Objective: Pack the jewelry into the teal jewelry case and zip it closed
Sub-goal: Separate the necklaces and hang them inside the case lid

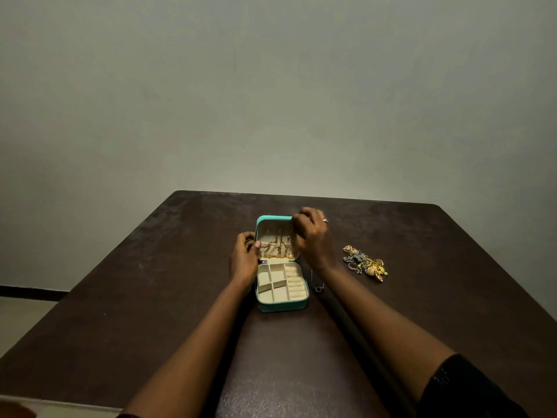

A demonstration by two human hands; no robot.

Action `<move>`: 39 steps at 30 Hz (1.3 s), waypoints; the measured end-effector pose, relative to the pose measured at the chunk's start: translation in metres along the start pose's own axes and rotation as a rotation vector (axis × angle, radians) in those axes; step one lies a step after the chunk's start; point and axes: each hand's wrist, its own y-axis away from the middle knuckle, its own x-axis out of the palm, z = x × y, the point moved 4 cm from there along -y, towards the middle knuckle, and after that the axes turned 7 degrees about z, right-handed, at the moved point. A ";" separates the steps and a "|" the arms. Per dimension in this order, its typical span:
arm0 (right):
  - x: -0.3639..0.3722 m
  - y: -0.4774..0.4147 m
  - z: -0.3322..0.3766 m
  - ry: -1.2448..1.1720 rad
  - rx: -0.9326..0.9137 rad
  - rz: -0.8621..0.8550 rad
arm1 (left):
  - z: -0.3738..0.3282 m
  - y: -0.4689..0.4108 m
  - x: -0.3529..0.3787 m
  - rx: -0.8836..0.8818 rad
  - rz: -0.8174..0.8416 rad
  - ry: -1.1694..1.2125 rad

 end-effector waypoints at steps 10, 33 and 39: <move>0.034 0.019 0.022 0.462 -0.547 0.486 | 0.004 -0.001 0.000 0.004 0.045 0.087; 0.003 0.028 -0.023 0.080 0.168 0.196 | 0.010 -0.019 -0.008 -0.133 0.064 -0.162; -0.008 0.033 -0.056 -0.076 0.445 0.160 | 0.003 -0.020 -0.010 -0.146 0.101 -0.410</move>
